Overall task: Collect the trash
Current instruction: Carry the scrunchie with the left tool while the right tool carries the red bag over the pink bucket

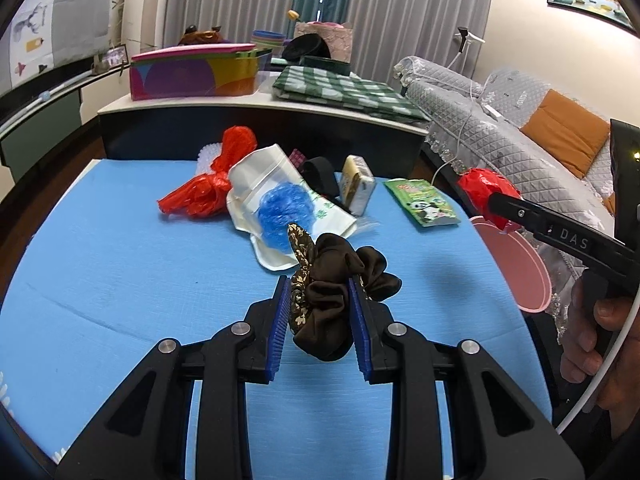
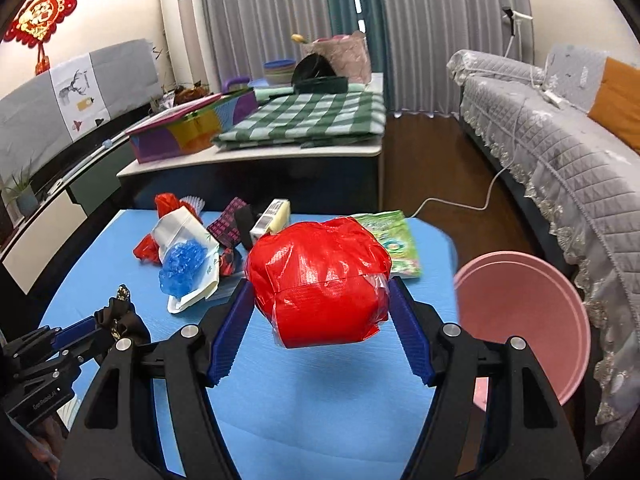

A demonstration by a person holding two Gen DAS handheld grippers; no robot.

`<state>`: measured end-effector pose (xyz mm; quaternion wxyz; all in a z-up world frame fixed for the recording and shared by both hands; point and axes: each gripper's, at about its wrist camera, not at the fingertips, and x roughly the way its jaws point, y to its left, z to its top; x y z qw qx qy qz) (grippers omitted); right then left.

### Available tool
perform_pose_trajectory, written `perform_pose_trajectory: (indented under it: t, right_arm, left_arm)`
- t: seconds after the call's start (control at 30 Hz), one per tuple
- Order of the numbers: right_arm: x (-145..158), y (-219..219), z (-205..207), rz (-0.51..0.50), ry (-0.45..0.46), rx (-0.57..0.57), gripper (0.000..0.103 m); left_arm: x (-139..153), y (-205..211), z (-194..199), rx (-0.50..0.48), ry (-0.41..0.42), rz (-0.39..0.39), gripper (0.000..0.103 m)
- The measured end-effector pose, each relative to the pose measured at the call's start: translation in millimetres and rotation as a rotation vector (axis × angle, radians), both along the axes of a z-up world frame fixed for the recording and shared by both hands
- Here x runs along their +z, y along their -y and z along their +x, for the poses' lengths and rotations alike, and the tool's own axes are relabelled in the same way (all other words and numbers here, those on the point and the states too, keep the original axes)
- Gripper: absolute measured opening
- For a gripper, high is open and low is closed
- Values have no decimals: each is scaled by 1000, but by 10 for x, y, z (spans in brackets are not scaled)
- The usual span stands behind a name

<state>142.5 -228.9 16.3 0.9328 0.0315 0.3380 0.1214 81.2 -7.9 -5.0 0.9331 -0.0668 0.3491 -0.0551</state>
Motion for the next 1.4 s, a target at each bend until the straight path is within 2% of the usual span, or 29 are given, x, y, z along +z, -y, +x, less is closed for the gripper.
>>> perform_pose_trajectory:
  t: [0.2, 0.5, 0.83, 1.0, 1.17, 1.4]
  right_arm:
    - [240, 226, -127, -25, 36, -34, 68]
    - [656, 806, -269, -78, 91, -118, 68]
    - [1088, 1543, -128, -123, 145, -183, 68]
    - [1061, 1852, -12, -120, 148, -229, 68]
    - [786, 2115, 62, -62, 111, -276, 68]
    - [665, 2234, 223, -54, 106, -307, 68]
  left_arm:
    - [170, 237, -33, -44, 35, -11, 29]
    - [414, 686, 129, -119, 78, -34, 29]
    - [672, 1234, 467, -199, 110, -44, 29]
    - [727, 1557, 654, -239, 121, -47, 29]
    - [680, 1852, 820, -270, 117, -45, 29]
    - [522, 2141, 1051, -287, 86, -29, 29]
